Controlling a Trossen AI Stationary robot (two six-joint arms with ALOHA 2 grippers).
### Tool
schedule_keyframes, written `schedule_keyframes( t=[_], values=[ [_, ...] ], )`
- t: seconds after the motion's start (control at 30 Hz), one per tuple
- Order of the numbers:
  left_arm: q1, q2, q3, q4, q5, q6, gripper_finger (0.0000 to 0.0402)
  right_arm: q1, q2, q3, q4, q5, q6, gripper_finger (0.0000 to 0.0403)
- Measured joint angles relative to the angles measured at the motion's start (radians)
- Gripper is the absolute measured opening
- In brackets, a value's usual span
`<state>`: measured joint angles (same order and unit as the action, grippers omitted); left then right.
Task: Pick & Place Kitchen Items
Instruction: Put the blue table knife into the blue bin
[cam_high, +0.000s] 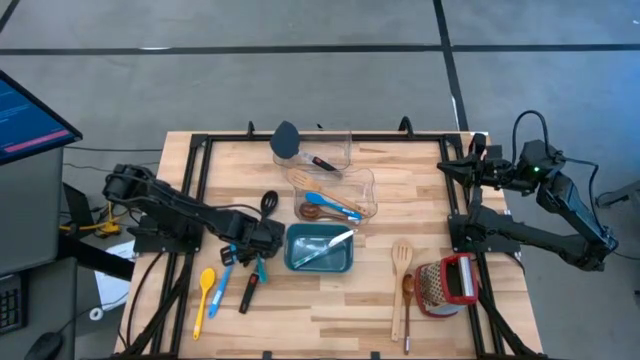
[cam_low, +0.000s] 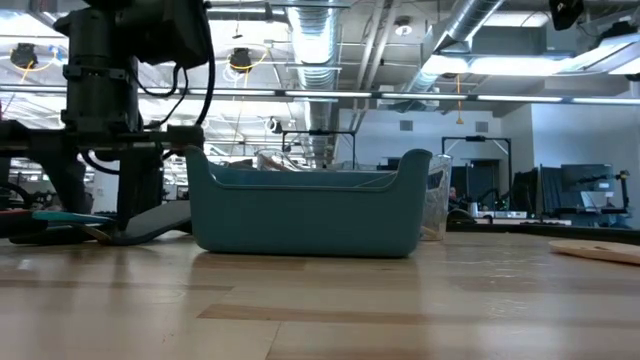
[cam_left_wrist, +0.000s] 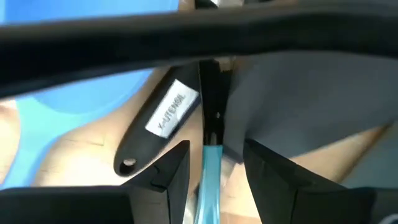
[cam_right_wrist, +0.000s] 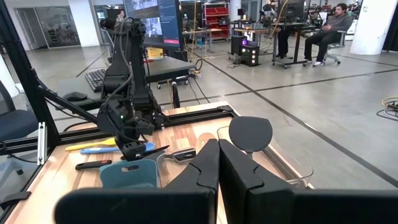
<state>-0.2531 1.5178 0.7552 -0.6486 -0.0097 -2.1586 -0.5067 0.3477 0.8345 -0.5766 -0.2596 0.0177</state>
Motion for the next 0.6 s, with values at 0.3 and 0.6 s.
schedule_keyframes(
  t=[0.3,0.6],
  values=[
    [0.0,0.027,0.002,0.026,0.001,0.0,0.0136,0.0,0.0,0.0,0.0,0.0,0.0,0.0],
    [0.0,0.027,0.002,0.038,0.001,0.0,0.0085,0.0,0.0,0.0,0.0,0.0,0.0,0.0]
  ],
)
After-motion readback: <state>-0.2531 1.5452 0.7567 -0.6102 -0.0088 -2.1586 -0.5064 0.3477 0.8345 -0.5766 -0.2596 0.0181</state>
